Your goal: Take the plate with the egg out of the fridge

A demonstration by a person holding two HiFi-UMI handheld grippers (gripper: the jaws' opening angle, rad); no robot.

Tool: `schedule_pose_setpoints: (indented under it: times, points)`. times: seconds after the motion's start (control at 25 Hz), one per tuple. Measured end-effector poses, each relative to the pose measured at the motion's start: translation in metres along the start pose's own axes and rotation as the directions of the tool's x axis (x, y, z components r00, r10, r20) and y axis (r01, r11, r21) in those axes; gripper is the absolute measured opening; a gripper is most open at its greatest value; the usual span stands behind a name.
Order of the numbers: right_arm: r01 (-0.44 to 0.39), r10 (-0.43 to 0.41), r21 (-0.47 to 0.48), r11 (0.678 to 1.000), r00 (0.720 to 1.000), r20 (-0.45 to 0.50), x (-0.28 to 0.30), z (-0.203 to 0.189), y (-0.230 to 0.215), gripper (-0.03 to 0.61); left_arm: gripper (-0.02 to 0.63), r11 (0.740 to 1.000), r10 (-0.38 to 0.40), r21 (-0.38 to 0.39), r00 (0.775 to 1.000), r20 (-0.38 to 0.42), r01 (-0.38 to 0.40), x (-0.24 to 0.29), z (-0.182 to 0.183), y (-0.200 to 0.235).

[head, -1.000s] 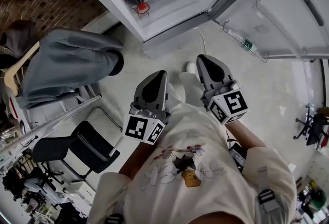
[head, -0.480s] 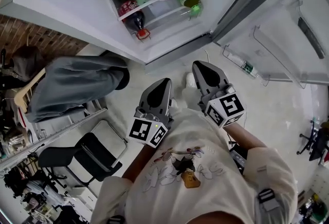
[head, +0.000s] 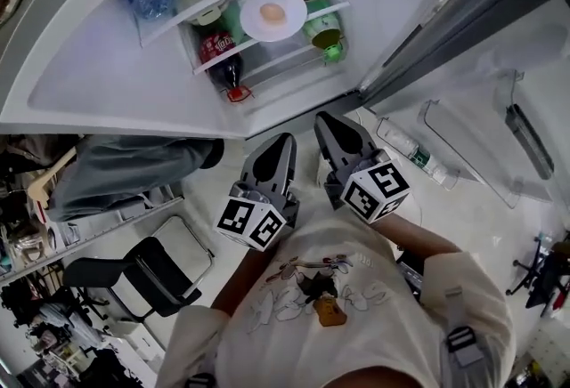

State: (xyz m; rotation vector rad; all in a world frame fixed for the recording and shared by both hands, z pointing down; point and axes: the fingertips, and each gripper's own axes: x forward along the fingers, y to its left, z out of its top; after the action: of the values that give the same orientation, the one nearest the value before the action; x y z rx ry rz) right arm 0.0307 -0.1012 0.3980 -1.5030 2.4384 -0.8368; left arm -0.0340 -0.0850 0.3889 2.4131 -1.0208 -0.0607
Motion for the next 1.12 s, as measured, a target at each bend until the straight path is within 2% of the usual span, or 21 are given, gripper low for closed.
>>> schedule_pose_setpoints:
  times: [0.12,0.52,0.64,0.8,0.88,1.12]
  points:
    - [-0.046,0.043,0.069,0.997,0.998,0.045,0.004,0.012,-0.006,0.008,-0.005,0.999,0.022,-0.046,1.000,0.020,-0.021,0.014,0.001,-0.001]
    - [-0.096,0.083,0.196,0.976,0.994,0.073,0.035,0.022,-0.025,0.008,-0.005,0.994,0.105,-0.035,0.994,0.037,-0.104,0.029,0.007,0.012]
    - [-0.111,0.096,0.266,0.957,0.993,0.068,0.044,0.023,-0.025,0.008,-0.005,0.992,0.125,-0.041,0.991,0.046,-0.123,0.028,0.008,0.015]
    - [-0.124,0.109,0.383,0.915,0.992,0.062,0.052,0.024,-0.028,0.008,-0.005,0.990,0.130,-0.058,0.990,0.047,-0.128,0.029,0.001,0.015]
    - [-0.127,0.109,0.400,0.908,0.992,0.067,0.059,0.025,-0.030,0.008,-0.005,0.990,0.129,-0.058,0.991,0.048,-0.126,0.028,0.000,0.017]
    - [-0.106,0.093,0.392,0.914,0.994,0.053,0.070,0.023,-0.039,0.025,-0.005,0.987,0.140,-0.091,0.989,0.053,-0.134,0.029,-0.003,0.022]
